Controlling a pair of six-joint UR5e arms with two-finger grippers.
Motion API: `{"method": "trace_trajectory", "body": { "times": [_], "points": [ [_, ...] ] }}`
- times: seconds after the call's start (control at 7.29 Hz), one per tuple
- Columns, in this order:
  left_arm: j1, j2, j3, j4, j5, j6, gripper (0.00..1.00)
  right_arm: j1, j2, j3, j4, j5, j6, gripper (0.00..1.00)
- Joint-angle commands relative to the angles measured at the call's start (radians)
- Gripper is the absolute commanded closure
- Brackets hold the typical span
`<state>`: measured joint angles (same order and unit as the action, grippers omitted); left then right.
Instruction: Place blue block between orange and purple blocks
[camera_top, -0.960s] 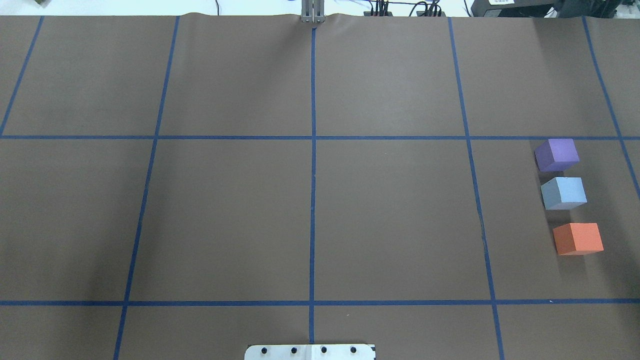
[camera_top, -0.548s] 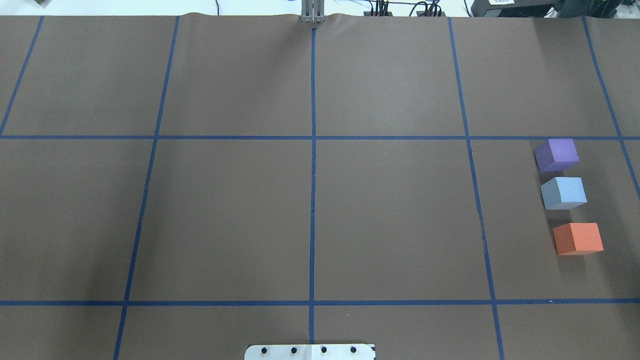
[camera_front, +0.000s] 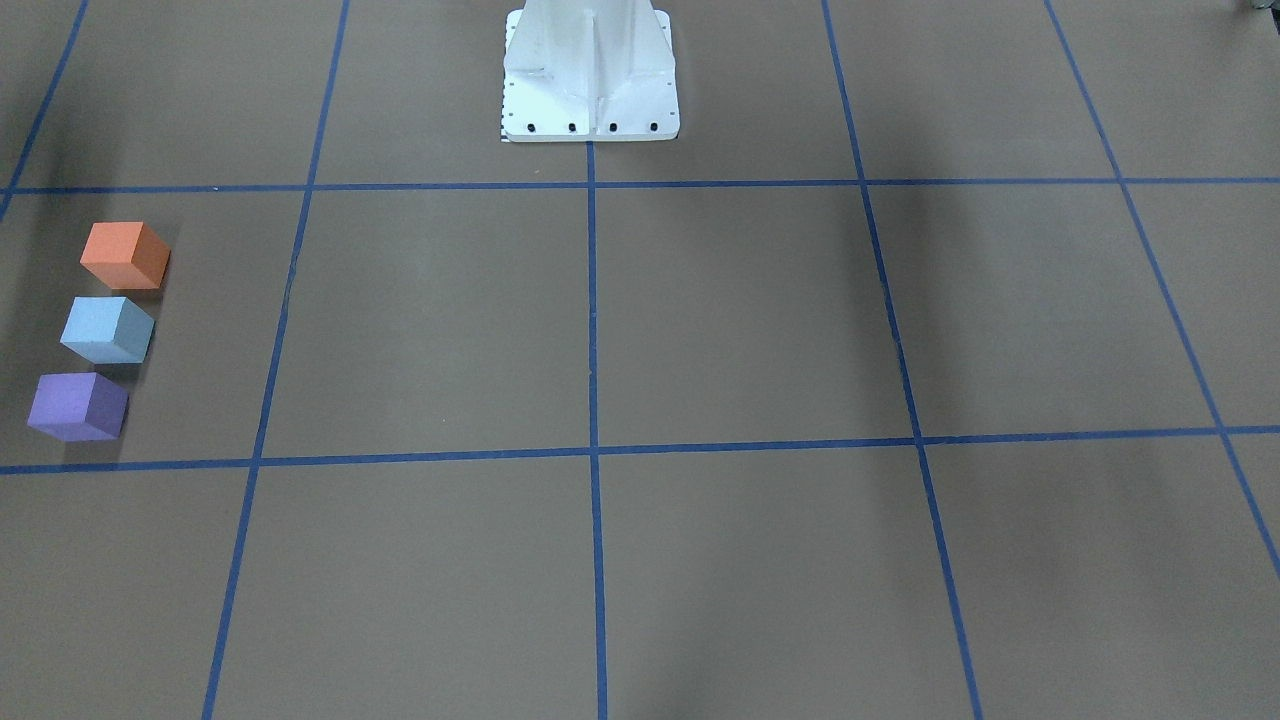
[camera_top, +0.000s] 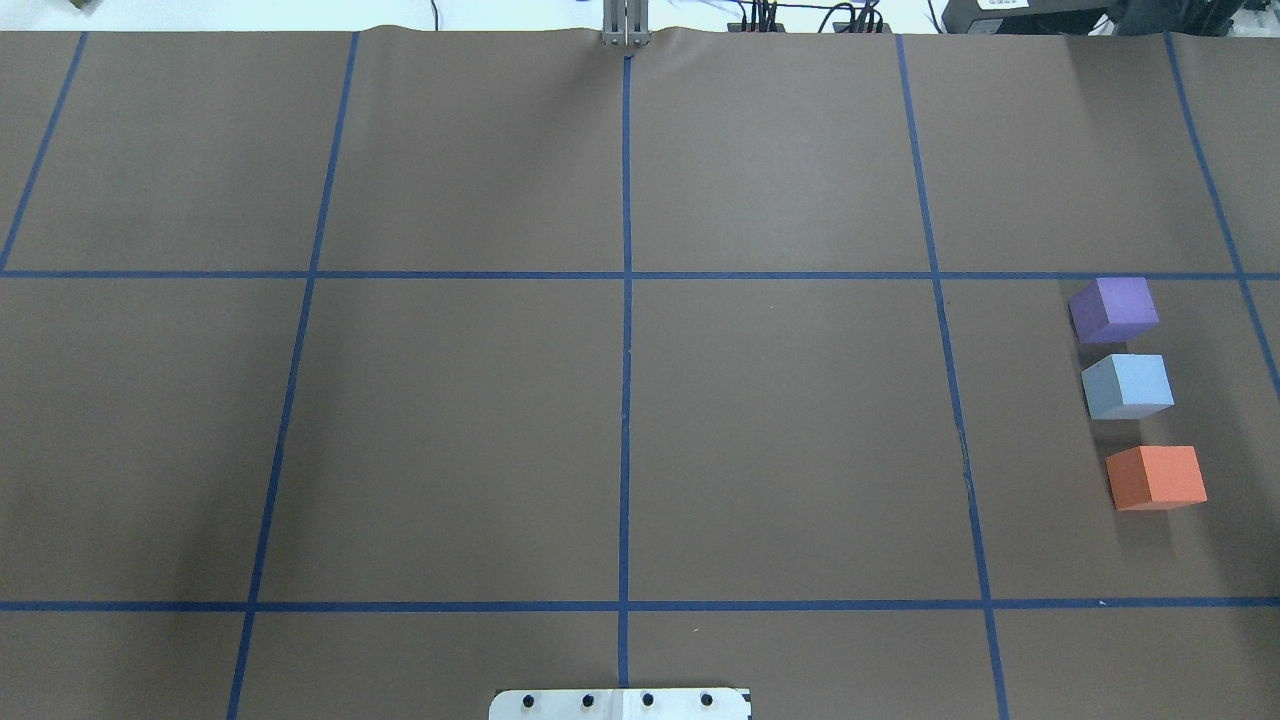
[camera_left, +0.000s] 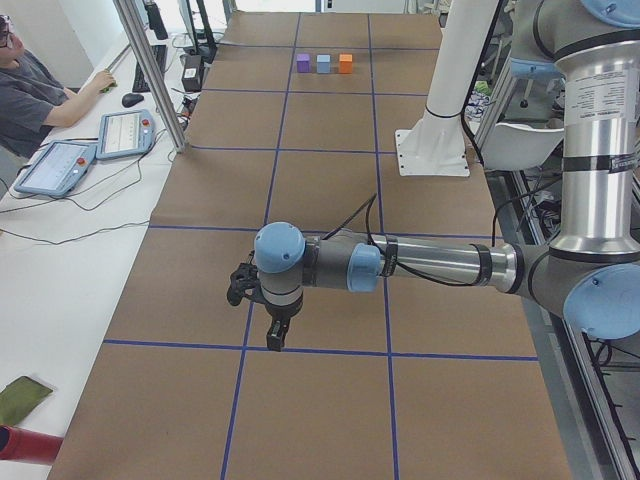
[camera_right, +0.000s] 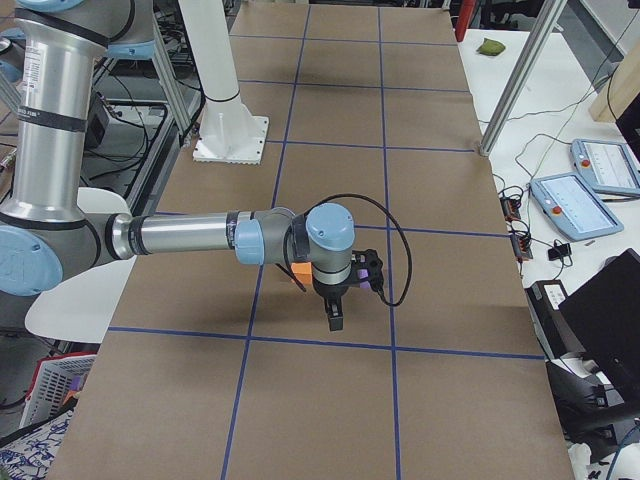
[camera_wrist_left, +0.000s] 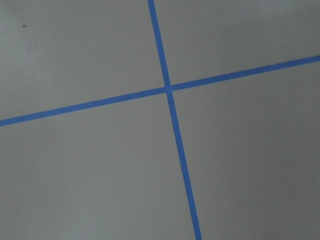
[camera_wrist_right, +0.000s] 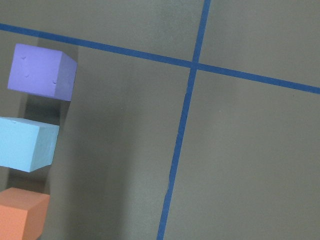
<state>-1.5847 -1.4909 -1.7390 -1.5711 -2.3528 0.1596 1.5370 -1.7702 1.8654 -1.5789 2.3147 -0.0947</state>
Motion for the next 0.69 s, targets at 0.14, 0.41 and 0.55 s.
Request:
{"method": "trace_trajectory", "body": {
  "times": [0.14,0.41,0.55],
  "points": [
    [0.002,-0.011,-0.017,-0.004,-0.043,0.004,0.0,0.0,0.0,0.0,0.0,0.0,0.007,0.0],
    [0.0,0.001,-0.021,-0.006,-0.046,0.005,0.0,0.0,0.0,-0.002,0.0,0.0,0.007,0.0],
    [0.002,0.003,-0.011,-0.004,-0.042,-0.003,0.0,0.0,0.0,-0.002,-0.001,0.0,0.007,0.0]
  ]
}}
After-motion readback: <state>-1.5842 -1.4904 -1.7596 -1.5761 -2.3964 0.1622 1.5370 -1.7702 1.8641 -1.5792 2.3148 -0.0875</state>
